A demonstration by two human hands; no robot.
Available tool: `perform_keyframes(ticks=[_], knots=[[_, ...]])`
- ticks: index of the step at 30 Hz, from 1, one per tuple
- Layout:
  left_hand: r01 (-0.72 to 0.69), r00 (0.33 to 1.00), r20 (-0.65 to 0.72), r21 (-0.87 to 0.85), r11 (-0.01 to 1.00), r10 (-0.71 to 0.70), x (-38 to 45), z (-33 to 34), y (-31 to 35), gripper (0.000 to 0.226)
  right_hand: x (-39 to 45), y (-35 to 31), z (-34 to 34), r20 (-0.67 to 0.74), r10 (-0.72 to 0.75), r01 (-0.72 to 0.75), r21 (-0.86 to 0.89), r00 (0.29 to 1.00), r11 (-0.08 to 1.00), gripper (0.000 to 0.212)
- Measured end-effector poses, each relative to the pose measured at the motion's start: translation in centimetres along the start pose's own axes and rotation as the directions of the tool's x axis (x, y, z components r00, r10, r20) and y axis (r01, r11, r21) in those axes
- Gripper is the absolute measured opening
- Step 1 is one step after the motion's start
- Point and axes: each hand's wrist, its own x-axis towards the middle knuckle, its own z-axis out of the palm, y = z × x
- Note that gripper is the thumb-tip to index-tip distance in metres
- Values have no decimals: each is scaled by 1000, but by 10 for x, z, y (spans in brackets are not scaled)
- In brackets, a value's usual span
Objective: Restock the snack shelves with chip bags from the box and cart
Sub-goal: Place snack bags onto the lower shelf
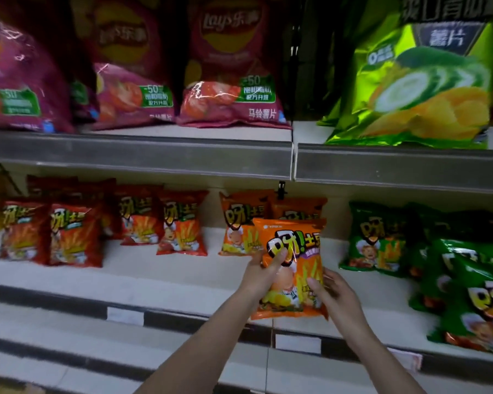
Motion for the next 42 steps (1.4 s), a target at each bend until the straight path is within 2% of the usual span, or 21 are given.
perform_keyframes(ticks=[2,5,9,12,14,16,18,19,21,22,23,25,28,32,35,37,42], knots=[[23,998,60,57,998,-27,15,0,6,72,13,3,5,-71,-22,21,-6,997,1000,41],[51,995,71,165,985,-64,36,0,14,75,28,7,14,-123,-52,42,-84,991,996,43],[70,987,110,342,937,-114,59,-3,6,75,39,24,22,-155,10,-36,-162,988,986,47],[111,979,129,312,943,-158,67,-3,4,66,40,24,25,-173,16,-52,-205,985,977,48],[160,973,124,233,959,-192,72,-3,7,65,40,23,24,-185,32,-72,-218,982,973,46],[134,991,-27,159,978,-131,67,-3,11,64,38,23,21,-242,50,-98,-192,969,976,47],[-7,970,-240,173,985,49,58,-6,17,56,32,21,16,-330,40,-109,-192,943,975,48],[-100,952,-274,154,983,140,52,-5,20,41,26,18,12,-369,20,-97,-191,929,977,46],[-212,951,-212,79,974,224,37,4,36,10,7,8,7,-414,-40,-36,-175,909,984,39],[-230,966,-111,52,972,235,29,14,42,5,-5,6,1,-452,-62,-10,-155,890,988,34],[-237,971,14,37,971,237,22,26,46,7,-20,3,-5,-492,-66,7,-121,868,993,28],[-221,937,281,24,975,206,1,54,54,15,-55,-2,-22,-577,-53,27,-54,815,998,20],[-177,797,594,60,982,107,-36,106,48,16,-120,-7,-54,-740,-45,28,-35,671,999,17],[-160,545,836,168,973,-55,-98,178,19,13,-217,-6,-91,-918,-35,-14,-45,396,999,19],[-160,351,921,239,958,-171,-162,229,-7,10,-292,2,-114,-985,-18,-64,-30,174,998,20],[-216,218,953,256,942,-209,-207,258,-25,11,-338,7,-128,-999,-18,-90,-21,34,996,18],[-353,-68,942,284,891,-328,-318,303,-65,14,-441,33,-138,-960,33,-103,64,-280,993,16]])
